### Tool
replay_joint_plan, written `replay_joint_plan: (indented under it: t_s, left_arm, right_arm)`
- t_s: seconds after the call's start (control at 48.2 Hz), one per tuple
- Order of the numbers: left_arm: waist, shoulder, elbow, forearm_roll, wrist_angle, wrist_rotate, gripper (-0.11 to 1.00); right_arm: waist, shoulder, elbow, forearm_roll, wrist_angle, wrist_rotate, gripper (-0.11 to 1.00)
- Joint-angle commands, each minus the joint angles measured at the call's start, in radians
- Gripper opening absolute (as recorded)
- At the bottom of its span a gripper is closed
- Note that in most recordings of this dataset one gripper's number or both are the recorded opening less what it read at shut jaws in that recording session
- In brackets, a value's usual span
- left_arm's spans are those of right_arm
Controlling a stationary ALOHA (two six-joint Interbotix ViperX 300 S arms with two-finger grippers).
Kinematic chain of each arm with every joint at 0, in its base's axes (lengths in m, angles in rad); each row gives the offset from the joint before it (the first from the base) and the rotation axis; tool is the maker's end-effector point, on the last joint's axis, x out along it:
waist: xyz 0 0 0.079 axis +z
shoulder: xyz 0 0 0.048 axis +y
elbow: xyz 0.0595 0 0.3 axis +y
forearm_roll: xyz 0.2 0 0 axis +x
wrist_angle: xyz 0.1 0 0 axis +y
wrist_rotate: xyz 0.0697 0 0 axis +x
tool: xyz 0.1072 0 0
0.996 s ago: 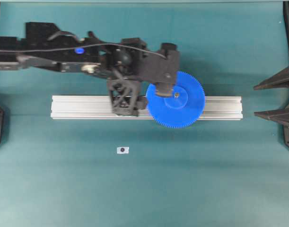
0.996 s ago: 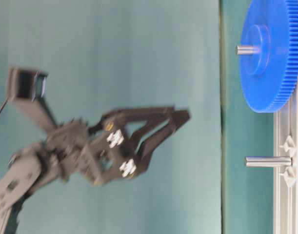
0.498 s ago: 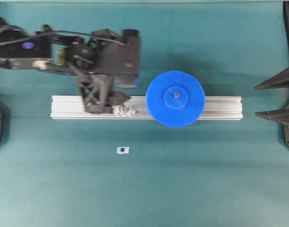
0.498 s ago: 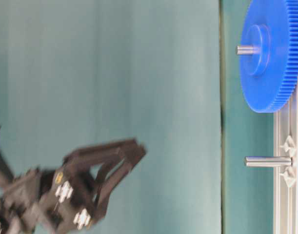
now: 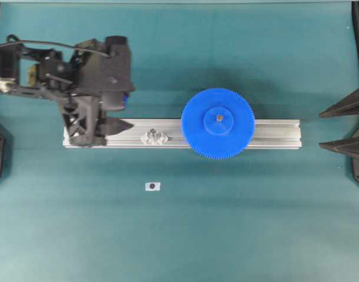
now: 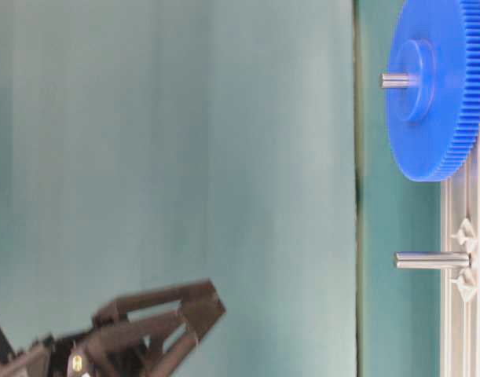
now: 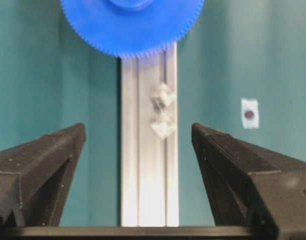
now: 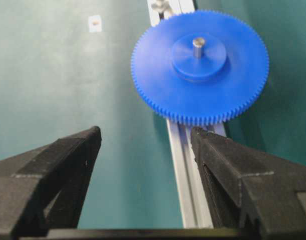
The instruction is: Insert the large gear onto the shaft.
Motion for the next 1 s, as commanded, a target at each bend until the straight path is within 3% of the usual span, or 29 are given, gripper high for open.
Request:
replay_joint_plan:
  t_s: [0.0,0.166,0.457,0.809,0.976]
  left_arm:
    - [-0.017,-0.049,0.012,0.002,-0.015,-0.002,0.86]
    - [-0.04,-0.133,0.086,0.002,-0.109,-0.005,0.86]
    - [-0.049,-0.276,0.256,0.002,-0.397,-0.008,0.85]
    - [-0.063,-0.293,0.327,0.002,-0.403,-0.035,0.8]
    - [-0.063,-0.318,0.356,0.002,-0.413,-0.052,0.8]
  right_arm:
    - [-0.002,0.003,-0.011,-0.008,-0.003,0.012,0.79]
    - [-0.002,0.003,-0.012,-0.031,0.002,0.012,0.79]
    - [-0.002,-0.003,-0.011,-0.032,0.002,0.014,0.79]
    - [-0.002,-0.028,-0.003,-0.032,0.008,0.017,0.79]
    - [-0.002,-0.044,0.015,-0.032,0.009,0.052,0.79]
